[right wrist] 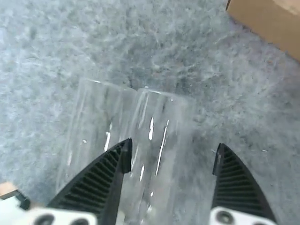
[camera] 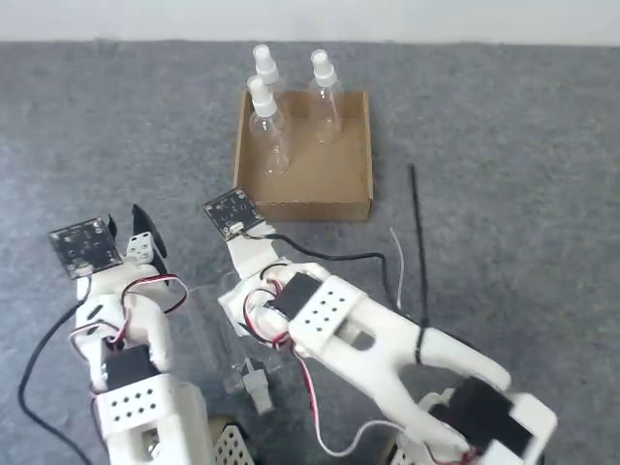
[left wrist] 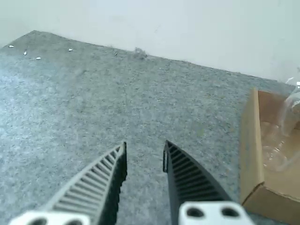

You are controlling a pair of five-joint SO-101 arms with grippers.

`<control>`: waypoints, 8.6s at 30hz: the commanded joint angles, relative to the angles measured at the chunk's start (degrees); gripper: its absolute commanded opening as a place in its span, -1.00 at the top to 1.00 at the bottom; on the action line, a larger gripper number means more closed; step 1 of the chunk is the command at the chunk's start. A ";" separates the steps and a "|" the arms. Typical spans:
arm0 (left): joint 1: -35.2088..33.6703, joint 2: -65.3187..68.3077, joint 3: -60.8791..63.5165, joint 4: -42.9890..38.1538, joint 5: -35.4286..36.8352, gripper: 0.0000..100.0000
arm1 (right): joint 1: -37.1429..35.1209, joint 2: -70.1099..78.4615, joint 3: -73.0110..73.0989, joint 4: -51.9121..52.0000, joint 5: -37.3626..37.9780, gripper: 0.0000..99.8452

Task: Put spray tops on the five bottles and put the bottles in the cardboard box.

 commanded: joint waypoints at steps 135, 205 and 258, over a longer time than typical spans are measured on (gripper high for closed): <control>0.26 -0.70 -1.63 -1.93 0.62 0.76 | 71.16 -3.91 8.35 -3.82 -36.84 0.90; 0.26 -0.70 -1.63 -1.93 0.62 0.76 | 66.07 -23.43 -7.91 43.65 16.70 0.58; 0.26 -0.70 -1.63 -1.93 0.53 0.76 | 64.75 -23.08 10.20 27.38 91.52 0.26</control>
